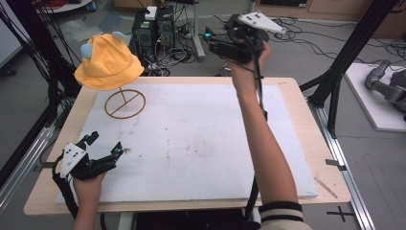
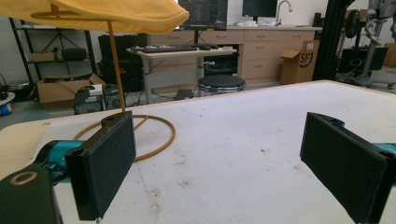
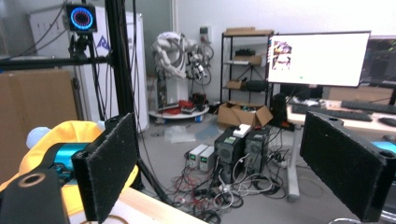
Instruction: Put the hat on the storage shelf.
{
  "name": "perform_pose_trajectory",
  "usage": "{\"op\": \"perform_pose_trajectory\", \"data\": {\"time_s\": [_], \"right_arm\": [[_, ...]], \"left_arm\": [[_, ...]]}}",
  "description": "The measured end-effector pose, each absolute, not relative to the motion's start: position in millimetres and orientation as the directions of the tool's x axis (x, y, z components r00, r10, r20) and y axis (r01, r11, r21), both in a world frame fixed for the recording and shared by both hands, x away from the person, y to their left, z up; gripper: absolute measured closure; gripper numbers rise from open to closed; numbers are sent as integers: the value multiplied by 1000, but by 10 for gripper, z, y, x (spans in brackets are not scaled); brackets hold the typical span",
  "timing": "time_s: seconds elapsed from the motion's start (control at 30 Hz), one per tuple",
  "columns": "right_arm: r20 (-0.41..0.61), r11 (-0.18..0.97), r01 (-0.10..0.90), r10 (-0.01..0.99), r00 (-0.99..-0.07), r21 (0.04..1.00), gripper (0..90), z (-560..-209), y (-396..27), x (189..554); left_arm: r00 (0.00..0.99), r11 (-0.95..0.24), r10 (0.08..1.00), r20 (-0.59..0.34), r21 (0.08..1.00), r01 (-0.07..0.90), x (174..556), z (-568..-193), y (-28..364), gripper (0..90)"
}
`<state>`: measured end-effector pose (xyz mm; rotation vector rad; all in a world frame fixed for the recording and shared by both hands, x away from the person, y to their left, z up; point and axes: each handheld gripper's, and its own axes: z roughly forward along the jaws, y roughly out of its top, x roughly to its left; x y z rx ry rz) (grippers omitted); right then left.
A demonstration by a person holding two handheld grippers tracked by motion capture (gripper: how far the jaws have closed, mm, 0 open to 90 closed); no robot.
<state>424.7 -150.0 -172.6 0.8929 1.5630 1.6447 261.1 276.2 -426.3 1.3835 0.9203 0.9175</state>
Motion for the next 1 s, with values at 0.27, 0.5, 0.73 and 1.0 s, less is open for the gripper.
{"op": "perform_pose_trajectory", "data": {"time_s": [0.27, 0.5, 0.73, 1.0], "right_arm": [[3, -66, -100, 847, -531, 993, 116, -1779, -2109, 3818], [-4, -60, -111, 868, -497, 992, 116, -2079, -2577, 3557], [37, -84, -79, 880, -473, 993, 116, -2544, -2951, 3390], [30, -76, -77, 878, -477, 994, 116, -3055, -3190, 3158]], "left_arm": [[359, 0, 933, -2, 1000, 7, 2606, -4257, 2810, 96], [343, 15, 939, -15, 1000, 3, 2600, -4251, 2856, 96], [341, 6, 940, -5, 1000, -2, 2646, -4224, 2851, 80], [341, -8, 940, 8, 1000, -2, 2684, -4216, 2830, 80]]}}
